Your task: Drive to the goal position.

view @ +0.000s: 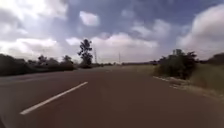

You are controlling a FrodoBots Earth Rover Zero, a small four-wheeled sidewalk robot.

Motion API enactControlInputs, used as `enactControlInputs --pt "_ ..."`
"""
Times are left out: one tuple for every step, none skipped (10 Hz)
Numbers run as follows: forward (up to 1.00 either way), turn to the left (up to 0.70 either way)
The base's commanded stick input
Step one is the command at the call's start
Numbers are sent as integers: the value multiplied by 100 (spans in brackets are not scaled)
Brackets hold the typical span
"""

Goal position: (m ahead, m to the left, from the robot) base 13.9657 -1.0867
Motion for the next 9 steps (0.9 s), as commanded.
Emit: enactControlInputs --pt "100 0" --pt "100 0" --pt "100 0" --pt "100 0" --pt "100 0" --pt "100 -14" --pt "100 -34" --pt "100 -40" --pt "100 -40"
